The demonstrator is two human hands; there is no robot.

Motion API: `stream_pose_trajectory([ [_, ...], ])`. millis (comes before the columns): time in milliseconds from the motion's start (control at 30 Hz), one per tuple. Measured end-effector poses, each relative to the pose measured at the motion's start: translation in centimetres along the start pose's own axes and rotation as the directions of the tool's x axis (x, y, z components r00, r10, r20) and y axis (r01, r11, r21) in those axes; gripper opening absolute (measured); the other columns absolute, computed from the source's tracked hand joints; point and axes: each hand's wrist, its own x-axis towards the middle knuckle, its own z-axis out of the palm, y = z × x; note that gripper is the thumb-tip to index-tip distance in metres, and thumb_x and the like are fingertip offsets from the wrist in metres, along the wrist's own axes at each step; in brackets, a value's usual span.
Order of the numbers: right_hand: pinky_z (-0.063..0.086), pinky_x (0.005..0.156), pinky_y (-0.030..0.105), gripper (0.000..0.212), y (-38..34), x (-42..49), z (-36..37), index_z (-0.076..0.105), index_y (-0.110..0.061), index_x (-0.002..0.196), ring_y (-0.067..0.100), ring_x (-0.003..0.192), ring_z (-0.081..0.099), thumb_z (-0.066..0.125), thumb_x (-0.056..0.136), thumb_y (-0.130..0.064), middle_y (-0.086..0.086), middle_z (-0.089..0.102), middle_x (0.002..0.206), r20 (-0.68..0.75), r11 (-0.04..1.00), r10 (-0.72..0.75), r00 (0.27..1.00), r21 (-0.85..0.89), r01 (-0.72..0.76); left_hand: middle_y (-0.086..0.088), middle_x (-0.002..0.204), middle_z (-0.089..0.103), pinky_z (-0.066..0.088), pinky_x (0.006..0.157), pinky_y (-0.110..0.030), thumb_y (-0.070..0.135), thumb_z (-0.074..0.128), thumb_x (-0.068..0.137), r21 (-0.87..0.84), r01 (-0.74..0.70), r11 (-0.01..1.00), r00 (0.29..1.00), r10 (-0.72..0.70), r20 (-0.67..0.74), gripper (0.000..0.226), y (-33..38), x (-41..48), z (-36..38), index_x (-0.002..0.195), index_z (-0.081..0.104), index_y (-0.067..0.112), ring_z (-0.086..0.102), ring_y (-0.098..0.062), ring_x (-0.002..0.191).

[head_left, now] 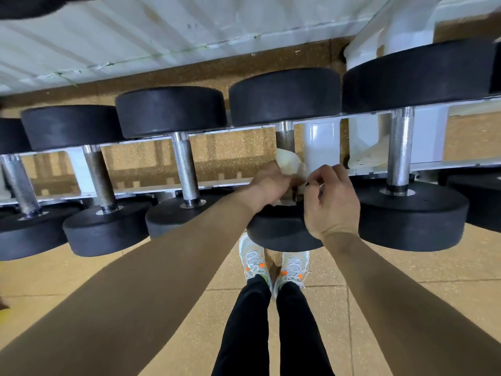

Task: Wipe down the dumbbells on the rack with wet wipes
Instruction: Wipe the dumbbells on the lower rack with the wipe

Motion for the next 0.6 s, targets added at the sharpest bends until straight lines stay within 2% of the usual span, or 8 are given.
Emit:
stream_pose_trajectory([
  [67,0.045,0.063,0.035,0.035,-0.1,0.0,-0.1,0.06,-0.014,0.093,0.028,0.081,0.054,0.034,0.084,-0.035,0.002,0.054,0.098,0.015,1.0,-0.019,1.0,0.006,0.019,-0.001,0.103,0.072,0.058,0.086,-0.039,0.048,0.067,0.087,0.182,-0.057,0.982,0.997,0.065,-0.041,0.037,-0.4,-1.3,-0.7,0.116,0.065,0.025,0.068,-0.021,0.094],
  [167,0.042,0.067,0.034,0.033,-0.3,0.0,-0.5,0.057,-0.013,0.103,0.026,0.085,0.053,0.037,0.084,-0.031,-0.003,0.051,0.1,0.023,0.999,-0.013,1.0,0.034,0.012,-0.009,0.109,0.069,0.056,0.083,-0.04,0.028,0.056,0.099,0.434,-0.155,0.887,0.957,0.243,-0.156,0.032,-0.7,-4.2,-1.2,0.129,0.055,0.018,0.066,-0.03,0.098],
  [200,0.041,0.068,0.033,0.033,-0.4,0.0,-0.6,0.056,-0.013,0.106,0.025,0.086,0.053,0.038,0.084,-0.03,-0.004,0.049,0.101,0.033,0.999,-0.005,0.999,0.05,0.004,-0.011,0.111,0.069,0.055,0.081,-0.039,0.021,0.053,0.101,0.438,-0.183,0.88,0.936,0.292,-0.197,0.036,-0.6,-5.0,-1.2,0.136,0.052,0.017,0.067,-0.032,0.098],
  [300,0.04,0.072,0.033,0.034,-0.5,0.0,-0.8,0.054,-0.013,0.109,0.025,0.088,0.054,0.039,0.084,-0.029,-0.005,0.046,0.103,0.06,0.998,0.009,0.998,0.069,-0.013,-0.01,0.122,0.068,0.056,0.09,-0.045,0.019,0.053,0.103,0.238,-0.298,0.924,0.842,0.372,-0.39,0.051,0.4,-5.9,-1.2,0.152,0.039,0.021,0.067,-0.032,0.104],
  [367,0.04,0.073,0.033,0.034,-0.6,-0.1,-0.8,0.054,-0.013,0.109,0.025,0.09,0.054,0.038,0.083,-0.029,-0.006,0.046,0.103,0.059,0.997,0.022,0.998,0.076,-0.026,-0.01,0.128,0.065,0.053,0.094,-0.045,0.029,0.053,0.103,0.132,-0.286,0.949,0.814,0.313,-0.49,0.054,1.3,-4.7,-0.4,0.153,0.034,0.019,0.065,-0.032,0.109],
  [433,0.04,0.073,0.033,0.034,-0.5,-0.1,-0.7,0.055,-0.013,0.109,0.025,0.09,0.054,0.039,0.084,-0.029,-0.006,0.047,0.103,0.057,0.996,0.021,0.998,0.085,-0.025,-0.012,0.125,0.064,0.051,0.089,-0.039,0.04,0.049,0.104,-0.058,-0.193,0.98,0.895,0.151,-0.42,0.052,2.4,-3.8,1.2,0.146,0.034,0.014,0.064,-0.033,0.11],
  [500,0.039,0.072,0.033,0.034,-0.4,-0.2,-0.6,0.055,-0.012,0.108,0.024,0.09,0.053,0.038,0.084,-0.028,-0.006,0.047,0.103,0.057,0.995,0.021,0.998,0.099,-0.027,-0.014,0.129,0.06,0.05,0.092,-0.041,0.035,0.049,0.105,-0.079,-0.092,0.993,0.963,0.069,-0.259,0.051,2.6,-3.2,2.4,0.144,0.027,0.011,0.062,-0.034,0.115],
  [600,0.036,0.072,0.031,0.036,-0.5,-0.2,-0.7,0.055,-0.011,0.11,0.019,0.089,0.051,0.036,0.085,-0.03,-0.007,0.046,0.105,0.052,0.991,0.029,0.998,0.126,-0.035,-0.018,0.136,0.054,0.047,0.098,-0.044,0.021,0.045,0.105,0.323,-0.079,0.943,0.995,0.095,-0.033,0.06,1.5,-4.3,1.0,0.152,0.012,0.005,0.057,-0.037,0.121],
])
